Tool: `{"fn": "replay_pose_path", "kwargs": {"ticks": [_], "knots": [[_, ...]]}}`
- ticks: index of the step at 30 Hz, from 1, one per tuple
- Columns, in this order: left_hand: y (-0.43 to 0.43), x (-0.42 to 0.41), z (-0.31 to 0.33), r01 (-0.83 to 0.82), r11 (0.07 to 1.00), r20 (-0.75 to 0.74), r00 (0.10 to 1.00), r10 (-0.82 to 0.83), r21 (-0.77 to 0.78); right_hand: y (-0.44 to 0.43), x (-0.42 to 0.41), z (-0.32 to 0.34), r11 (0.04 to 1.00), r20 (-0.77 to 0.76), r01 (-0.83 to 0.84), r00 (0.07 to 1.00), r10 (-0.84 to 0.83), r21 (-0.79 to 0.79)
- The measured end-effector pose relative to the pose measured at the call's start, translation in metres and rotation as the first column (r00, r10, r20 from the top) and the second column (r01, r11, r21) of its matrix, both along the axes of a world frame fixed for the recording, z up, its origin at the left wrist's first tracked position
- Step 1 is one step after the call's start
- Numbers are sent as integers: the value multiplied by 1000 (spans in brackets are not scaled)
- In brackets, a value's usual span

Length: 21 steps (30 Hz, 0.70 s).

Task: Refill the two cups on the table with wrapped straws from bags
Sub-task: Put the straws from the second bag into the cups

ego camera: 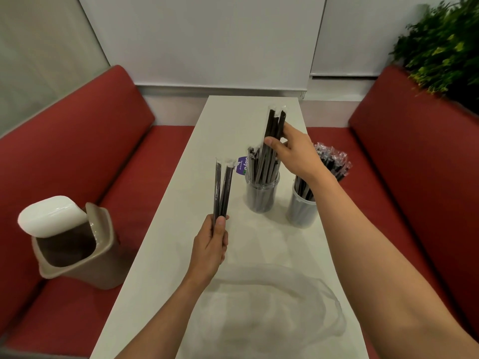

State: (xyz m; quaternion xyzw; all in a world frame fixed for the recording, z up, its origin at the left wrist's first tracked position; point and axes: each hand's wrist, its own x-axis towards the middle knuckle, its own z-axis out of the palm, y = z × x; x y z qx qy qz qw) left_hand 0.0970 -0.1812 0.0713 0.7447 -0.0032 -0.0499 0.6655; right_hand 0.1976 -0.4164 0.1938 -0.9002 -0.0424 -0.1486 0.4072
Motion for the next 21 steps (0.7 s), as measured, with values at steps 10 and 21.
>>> {"fn": "replay_pose_path", "kwargs": {"ticks": [10,21], "knots": [[-17,16,4,-11,1000,-1,1000,11,-14,-7,1,-5,998,15,15,1000,-14,-68],[-10,17,-8,-30,999,-57,998,29,-18,-7,11,-9,966,-77,-181,982,170,-184]]}}
